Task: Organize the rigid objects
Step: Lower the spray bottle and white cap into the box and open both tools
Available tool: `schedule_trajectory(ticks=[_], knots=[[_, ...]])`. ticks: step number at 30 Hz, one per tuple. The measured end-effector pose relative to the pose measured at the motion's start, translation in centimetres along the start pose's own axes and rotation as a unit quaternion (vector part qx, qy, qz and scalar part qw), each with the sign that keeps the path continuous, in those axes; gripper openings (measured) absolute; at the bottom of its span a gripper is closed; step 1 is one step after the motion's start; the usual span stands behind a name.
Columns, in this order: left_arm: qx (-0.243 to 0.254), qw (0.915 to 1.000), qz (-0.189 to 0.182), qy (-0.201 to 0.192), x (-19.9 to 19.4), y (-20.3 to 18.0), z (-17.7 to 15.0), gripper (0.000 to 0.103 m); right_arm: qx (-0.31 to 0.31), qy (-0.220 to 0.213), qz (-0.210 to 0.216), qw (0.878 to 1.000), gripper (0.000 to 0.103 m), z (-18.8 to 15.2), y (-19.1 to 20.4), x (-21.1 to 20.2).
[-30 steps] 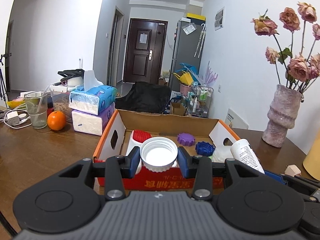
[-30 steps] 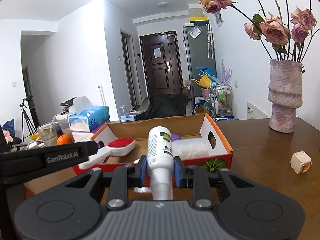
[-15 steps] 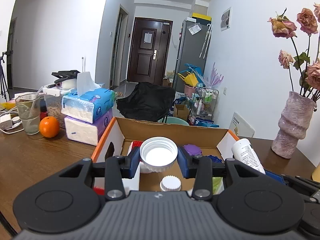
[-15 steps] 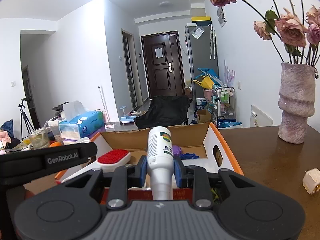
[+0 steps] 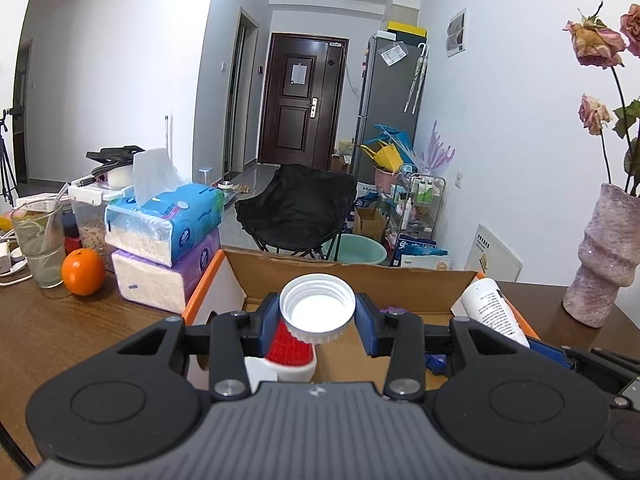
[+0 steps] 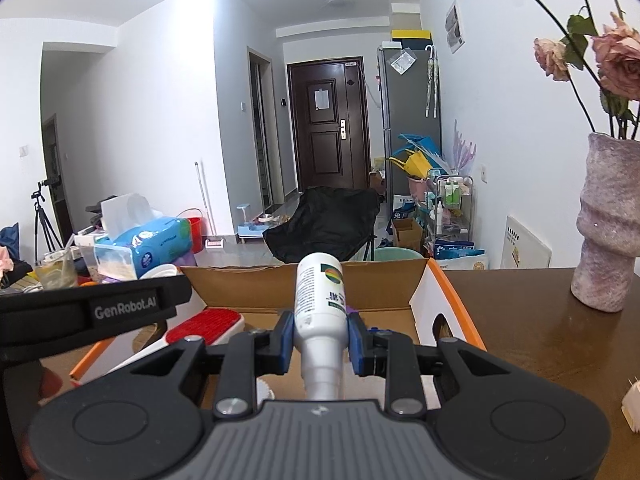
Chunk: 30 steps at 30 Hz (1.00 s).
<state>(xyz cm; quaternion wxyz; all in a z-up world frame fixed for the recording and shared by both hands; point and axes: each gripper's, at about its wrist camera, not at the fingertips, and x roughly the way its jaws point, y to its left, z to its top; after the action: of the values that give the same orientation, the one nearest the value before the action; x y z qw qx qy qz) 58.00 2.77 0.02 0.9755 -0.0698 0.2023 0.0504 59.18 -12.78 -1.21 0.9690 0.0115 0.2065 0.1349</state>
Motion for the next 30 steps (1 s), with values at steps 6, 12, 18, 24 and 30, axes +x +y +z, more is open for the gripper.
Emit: schedule_trajectory(ticks=[6,12,18,24,30], knots=[[0.006,1.0,0.004,0.001,1.6,-0.2,0.6,0.041,-0.008,0.006,-0.001,1.0,0.027,0.7,-0.1,1.8],[0.012,0.9998,0.013,0.009,3.4,-0.3,1.2,0.041,-0.014,0.016,-0.003,1.0,0.026,1.2,-0.2,3.6],[0.019,0.9992,0.025,0.023,4.8,-0.3,1.4,0.041,-0.019,0.024,-0.004,1.0,0.026,1.4,-0.2,4.8],[0.024,0.9985,0.035,0.034,5.9,-0.3,1.5,0.041,-0.026,0.033,-0.006,0.999,0.027,1.6,-0.4,5.8],[0.017,0.998,0.027,0.055,5.9,0.0,1.7,0.057,-0.028,0.049,-0.013,0.998,0.027,2.0,-0.5,5.8]])
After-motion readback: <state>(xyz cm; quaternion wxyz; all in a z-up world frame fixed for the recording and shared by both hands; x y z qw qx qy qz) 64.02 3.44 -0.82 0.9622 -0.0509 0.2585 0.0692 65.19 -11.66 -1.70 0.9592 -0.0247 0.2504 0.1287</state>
